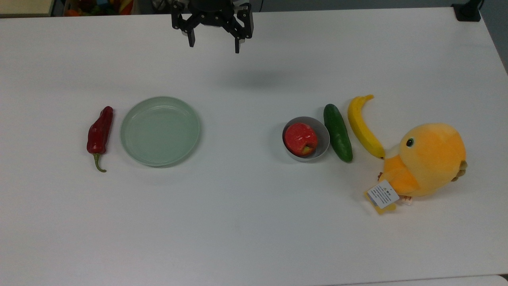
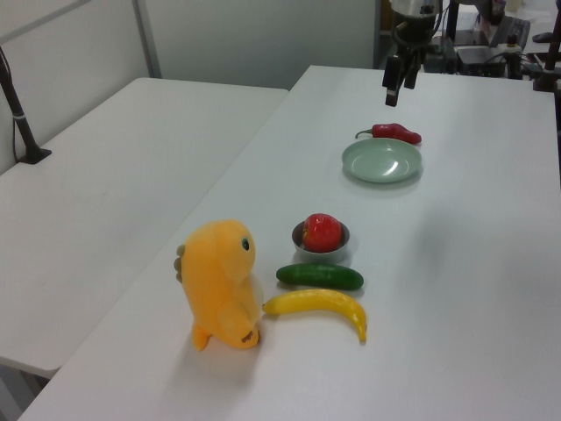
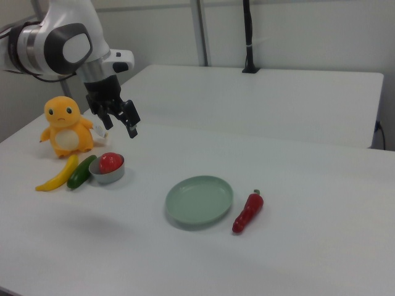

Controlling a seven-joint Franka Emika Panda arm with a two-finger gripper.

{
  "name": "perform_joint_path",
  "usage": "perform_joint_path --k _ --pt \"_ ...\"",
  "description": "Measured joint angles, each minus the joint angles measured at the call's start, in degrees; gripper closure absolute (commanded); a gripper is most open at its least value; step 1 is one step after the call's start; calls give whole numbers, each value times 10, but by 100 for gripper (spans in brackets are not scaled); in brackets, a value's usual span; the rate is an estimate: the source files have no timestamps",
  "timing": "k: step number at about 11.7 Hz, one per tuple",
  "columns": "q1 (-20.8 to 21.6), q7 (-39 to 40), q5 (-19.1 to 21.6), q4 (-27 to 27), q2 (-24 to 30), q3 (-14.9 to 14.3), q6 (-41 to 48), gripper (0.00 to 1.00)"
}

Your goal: Red apple placed in the center of the desktop

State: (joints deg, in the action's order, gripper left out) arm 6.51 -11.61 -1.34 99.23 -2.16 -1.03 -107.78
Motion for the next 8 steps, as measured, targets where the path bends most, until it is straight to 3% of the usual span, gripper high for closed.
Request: perform_joint_path --k 8 --pt "-5 -1 2 0 6 0 0 0"
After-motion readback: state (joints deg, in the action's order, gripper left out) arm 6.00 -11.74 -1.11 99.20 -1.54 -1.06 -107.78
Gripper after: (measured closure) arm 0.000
